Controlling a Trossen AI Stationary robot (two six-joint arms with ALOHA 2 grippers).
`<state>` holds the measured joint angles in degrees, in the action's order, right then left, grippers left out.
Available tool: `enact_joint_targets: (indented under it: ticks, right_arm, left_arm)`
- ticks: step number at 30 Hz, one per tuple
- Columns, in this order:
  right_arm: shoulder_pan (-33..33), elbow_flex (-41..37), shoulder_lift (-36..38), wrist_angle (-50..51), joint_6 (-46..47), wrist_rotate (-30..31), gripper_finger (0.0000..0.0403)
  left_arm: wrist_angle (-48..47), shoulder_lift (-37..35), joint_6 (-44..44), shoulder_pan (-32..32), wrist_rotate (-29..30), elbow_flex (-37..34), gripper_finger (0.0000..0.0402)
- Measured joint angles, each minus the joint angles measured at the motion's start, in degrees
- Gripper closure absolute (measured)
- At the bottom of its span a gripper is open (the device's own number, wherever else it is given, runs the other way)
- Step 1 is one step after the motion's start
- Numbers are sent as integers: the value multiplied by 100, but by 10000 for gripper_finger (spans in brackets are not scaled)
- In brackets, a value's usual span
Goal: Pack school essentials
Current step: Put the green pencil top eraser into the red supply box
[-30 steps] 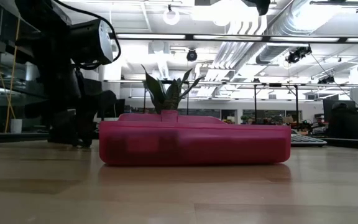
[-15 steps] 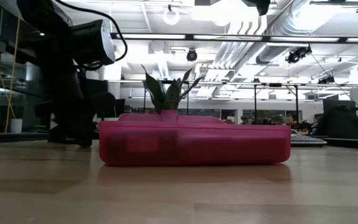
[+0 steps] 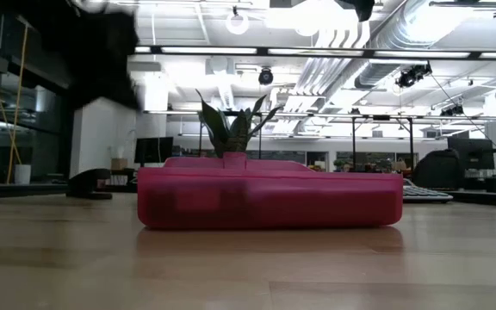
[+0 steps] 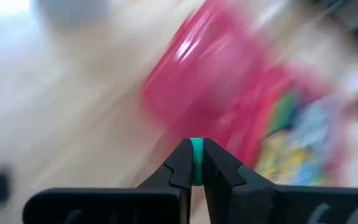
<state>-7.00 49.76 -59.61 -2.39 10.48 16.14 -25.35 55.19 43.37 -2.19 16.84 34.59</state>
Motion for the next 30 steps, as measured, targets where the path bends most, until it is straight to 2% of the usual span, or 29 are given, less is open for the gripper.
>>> enact_joint_targets:
  ticks: [5, 10, 13, 16, 30]
  right_arm:
    - [1, 0, 0, 0, 0, 0, 222]
    - [1, 0, 0, 0, 9, -1, 222]
    - [1, 0, 0, -2, 4, -2, 222]
    - [0, 0, 0, -1, 4, -2, 222]
    - [0, 0, 0, -2, 93, -4, 222]
  left_arm:
    - [1253, -1430, -867, 243, 28, 2, 393]
    - [2785, -2139, -1842, 432, 55, 4, 393]
    - [3589, -2233, -2489, 541, -159, 7, 393]
    - [3939, -2201, -2878, 626, -286, 13, 394]
    - [3936, -1741, -2754, 653, -231, 13, 394]
